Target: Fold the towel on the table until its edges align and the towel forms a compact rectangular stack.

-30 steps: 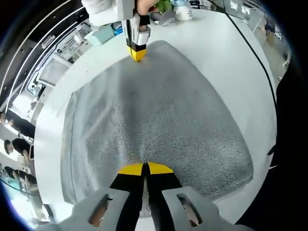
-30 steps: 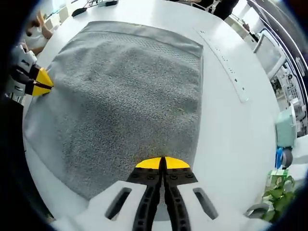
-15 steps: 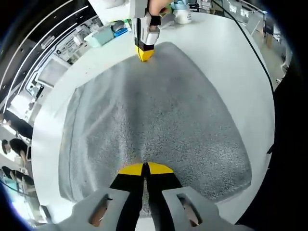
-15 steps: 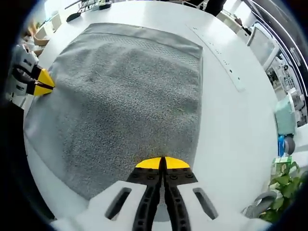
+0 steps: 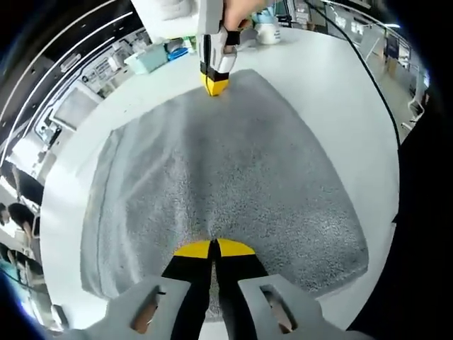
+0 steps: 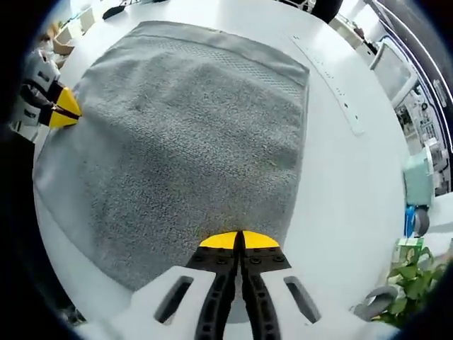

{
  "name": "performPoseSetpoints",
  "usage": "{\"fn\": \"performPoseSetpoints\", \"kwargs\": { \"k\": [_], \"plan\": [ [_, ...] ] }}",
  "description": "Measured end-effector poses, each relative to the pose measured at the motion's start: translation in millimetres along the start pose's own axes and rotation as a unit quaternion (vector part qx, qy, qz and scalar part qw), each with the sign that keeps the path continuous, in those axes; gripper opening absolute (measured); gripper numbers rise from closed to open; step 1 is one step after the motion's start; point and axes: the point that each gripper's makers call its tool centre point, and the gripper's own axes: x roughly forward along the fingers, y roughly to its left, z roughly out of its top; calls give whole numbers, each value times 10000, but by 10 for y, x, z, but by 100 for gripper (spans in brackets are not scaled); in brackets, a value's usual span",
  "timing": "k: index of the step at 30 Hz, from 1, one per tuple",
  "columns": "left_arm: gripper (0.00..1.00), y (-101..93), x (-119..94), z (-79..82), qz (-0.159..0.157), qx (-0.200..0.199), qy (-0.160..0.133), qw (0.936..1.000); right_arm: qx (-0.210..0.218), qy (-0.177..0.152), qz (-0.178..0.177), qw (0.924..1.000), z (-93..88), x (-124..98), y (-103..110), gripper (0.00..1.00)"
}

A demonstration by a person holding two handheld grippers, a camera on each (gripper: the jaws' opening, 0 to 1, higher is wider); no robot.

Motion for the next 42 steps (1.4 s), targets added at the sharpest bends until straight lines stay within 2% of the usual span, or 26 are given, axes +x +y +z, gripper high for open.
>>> {"fn": "performPoseSetpoints", "kwargs": {
  "k": [4, 7, 10, 11, 16, 19, 24, 42],
  "plan": [
    [2, 2, -1, 3, -180, 172, 12, 9997, 348, 88, 95, 9993, -10, -2, -1, 0],
    [2, 1, 1, -4, -370, 240, -104, 9990, 533, 75, 39, 9985, -15, 3, 2, 0],
    [1, -25, 3, 10, -429, 1047, -197, 9934, 830, -29, -42, 9965, -16, 0, 3, 0],
    [1, -35, 5, 7, -488, 1112, -236, 9923, 912, -60, -60, 9958, -17, -2, 2, 0],
    [1, -11, -4, -3, -735, 993, -474, 9912, 1334, -220, -231, 9905, -24, -8, 2, 0],
    [1, -1, -2, -17, -749, 1050, -532, 9902, 1371, -251, -263, 9899, -36, -13, 23, 0],
    [1, 35, 4, -22, -812, 883, -573, 9911, 1531, -342, -262, 9873, -51, -26, 40, 0],
    [2, 96, 11, -45, -823, 741, -574, 9922, 1577, -283, -274, 9867, -166, -72, 157, 0]
  ]
}}
